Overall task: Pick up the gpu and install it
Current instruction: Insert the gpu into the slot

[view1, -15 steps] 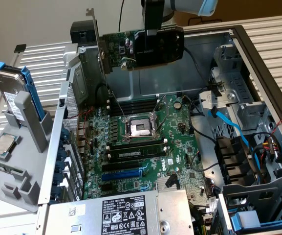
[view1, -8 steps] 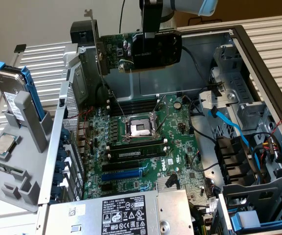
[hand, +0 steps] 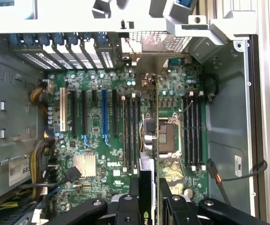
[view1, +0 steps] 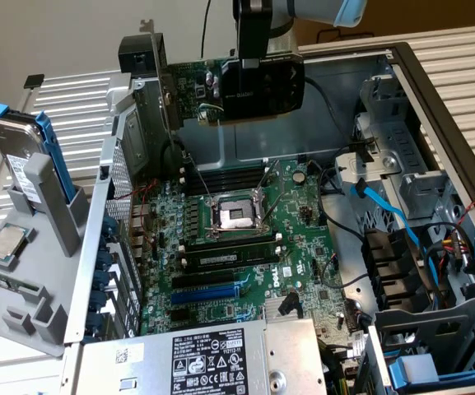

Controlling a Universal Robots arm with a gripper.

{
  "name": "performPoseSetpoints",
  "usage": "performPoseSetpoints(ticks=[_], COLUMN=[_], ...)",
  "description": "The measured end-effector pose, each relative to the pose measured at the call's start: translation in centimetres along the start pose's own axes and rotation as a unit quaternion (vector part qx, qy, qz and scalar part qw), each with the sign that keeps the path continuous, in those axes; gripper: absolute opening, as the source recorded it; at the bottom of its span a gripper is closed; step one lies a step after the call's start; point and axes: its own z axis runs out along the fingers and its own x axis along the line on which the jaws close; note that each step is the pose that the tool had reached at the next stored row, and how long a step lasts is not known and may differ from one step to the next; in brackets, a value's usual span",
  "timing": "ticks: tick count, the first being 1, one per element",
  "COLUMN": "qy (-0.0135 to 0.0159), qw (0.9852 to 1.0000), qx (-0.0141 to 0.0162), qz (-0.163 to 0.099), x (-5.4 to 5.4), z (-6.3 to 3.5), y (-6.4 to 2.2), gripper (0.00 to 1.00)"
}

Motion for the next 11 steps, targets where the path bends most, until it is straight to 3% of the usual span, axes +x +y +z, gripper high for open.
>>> performPoseSetpoints(ticks=[11], qy=[0.0014], qw=[1.0], qx=[0.0], qz=[0.0], x=[1.9], z=[1.13], y=[0.91], gripper=[0.27])
